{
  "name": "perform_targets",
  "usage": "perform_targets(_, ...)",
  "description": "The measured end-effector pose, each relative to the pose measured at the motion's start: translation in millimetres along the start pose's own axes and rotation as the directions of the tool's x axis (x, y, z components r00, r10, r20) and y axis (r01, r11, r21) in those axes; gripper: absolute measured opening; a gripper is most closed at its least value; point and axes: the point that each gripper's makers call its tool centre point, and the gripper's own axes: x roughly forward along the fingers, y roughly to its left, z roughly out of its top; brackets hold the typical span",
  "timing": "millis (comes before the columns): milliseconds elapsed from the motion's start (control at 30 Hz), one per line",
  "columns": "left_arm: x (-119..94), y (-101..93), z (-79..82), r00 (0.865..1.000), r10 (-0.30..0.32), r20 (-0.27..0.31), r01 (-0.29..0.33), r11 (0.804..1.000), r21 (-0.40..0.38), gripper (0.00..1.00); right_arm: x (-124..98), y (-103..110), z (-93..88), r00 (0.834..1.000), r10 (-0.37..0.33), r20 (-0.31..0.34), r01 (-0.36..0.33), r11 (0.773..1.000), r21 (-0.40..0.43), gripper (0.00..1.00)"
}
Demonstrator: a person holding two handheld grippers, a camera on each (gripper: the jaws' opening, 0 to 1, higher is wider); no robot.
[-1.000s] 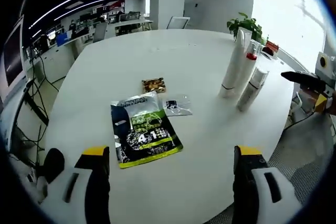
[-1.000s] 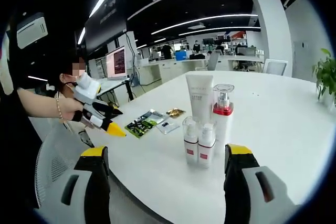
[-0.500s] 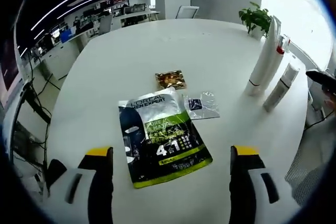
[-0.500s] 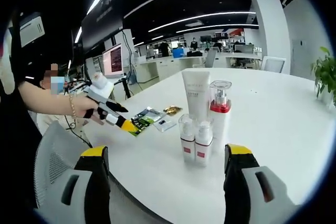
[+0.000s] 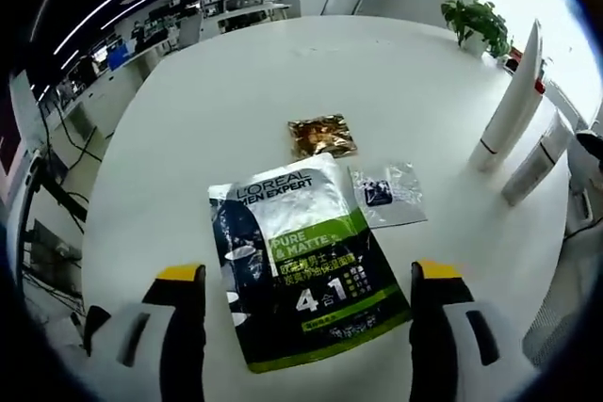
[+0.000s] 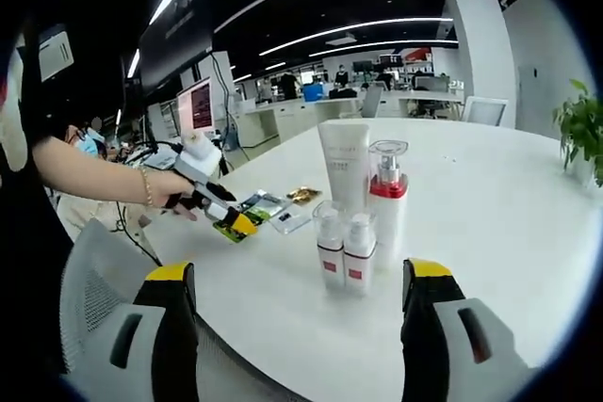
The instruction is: Arrange the skincare products in the storage area until every visible bottle or jar stands upright without overlapping.
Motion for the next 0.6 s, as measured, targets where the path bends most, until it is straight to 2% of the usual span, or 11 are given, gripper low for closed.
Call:
perform_targets(133,1,1.4,-1.4,1.000,0.002,-0.020,-0.003,1.000,-0.022,0.86,0,-1,-1.0,1.000,-0.005,-0.005,0.005,1.000,0.000,0.90)
perform_targets(267,6,1.9,-5.6,0.999,0.001,-0.048,-0.002,1.000,-0.021,0.83,0,-1,-1.4,1.000,-0.010,-0.009,0.010,1.000,0.001,0.90)
perform_targets(367,11,1.1,-9.0,0.998,-0.018,-0.055,0.015,0.998,-0.062,0.82,1,-2,-2.3,1.000,-0.012,-0.012,0.012,1.000,0.002,0.90)
perform_targets(500,7,2.9,-7.0,0.999,-0.011,-0.044,0.010,0.999,-0.040,0.82,2,-2,-3.1,1.000,-0.011,-0.018,0.011,1.000,0.002,0.89)
perform_targets(600,6,5.2,-6.3,0.999,-0.007,-0.042,0.005,0.999,-0.051,0.76,2,-1,-3.7,1.000,-0.010,-0.021,0.010,1.000,0.001,0.89)
